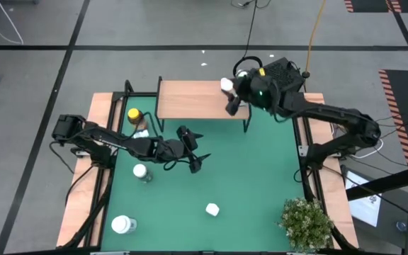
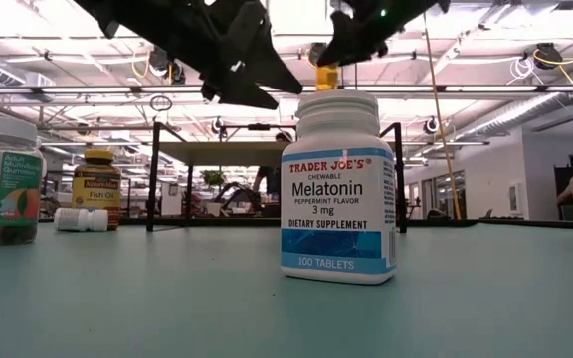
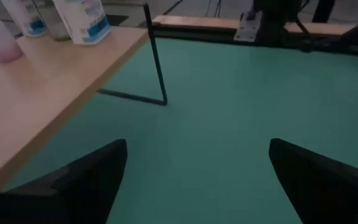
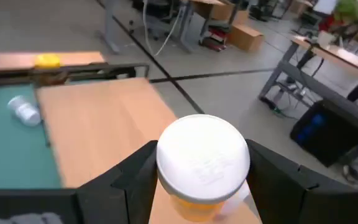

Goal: Pick and place medicine bottles onto shelf by color
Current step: Put the orange pill bottle on the shelf

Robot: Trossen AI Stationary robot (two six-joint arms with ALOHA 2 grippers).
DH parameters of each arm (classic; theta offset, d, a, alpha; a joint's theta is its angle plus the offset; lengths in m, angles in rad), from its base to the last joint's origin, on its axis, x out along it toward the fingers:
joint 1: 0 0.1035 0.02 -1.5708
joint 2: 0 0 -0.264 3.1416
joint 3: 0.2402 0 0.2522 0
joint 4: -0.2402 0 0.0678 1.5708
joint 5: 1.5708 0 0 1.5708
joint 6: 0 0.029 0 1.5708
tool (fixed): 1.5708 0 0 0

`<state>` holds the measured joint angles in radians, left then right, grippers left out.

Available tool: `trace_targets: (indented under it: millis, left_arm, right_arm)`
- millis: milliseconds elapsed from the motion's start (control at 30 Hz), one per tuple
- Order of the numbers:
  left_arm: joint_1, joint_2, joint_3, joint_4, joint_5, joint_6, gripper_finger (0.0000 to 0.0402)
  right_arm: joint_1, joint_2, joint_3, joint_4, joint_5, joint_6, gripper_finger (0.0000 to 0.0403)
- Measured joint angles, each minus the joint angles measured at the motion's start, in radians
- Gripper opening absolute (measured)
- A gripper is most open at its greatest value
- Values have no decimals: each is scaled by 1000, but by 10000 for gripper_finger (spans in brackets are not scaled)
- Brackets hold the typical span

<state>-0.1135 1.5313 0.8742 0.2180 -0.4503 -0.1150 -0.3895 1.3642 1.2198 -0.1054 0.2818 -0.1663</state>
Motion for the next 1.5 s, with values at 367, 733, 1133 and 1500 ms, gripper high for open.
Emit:
trace_targets:
  millis: [367,733,1133,1500]
  left_arm:
    - [2,0,0,-13,-2,1,393]
    - [2,0,0,-12,-3,-16,392]
    - [0,0,0,-13,-3,-20,392]
    - [1,1,0,-13,-3,-21,392]
  right_arm:
    - [-91,152,-2,60,-63,56,208]
    - [-89,170,-2,21,-48,86,208]
    - [-90,175,-2,-7,-128,22,208]
    - [-102,175,-2,-26,-127,22,208]
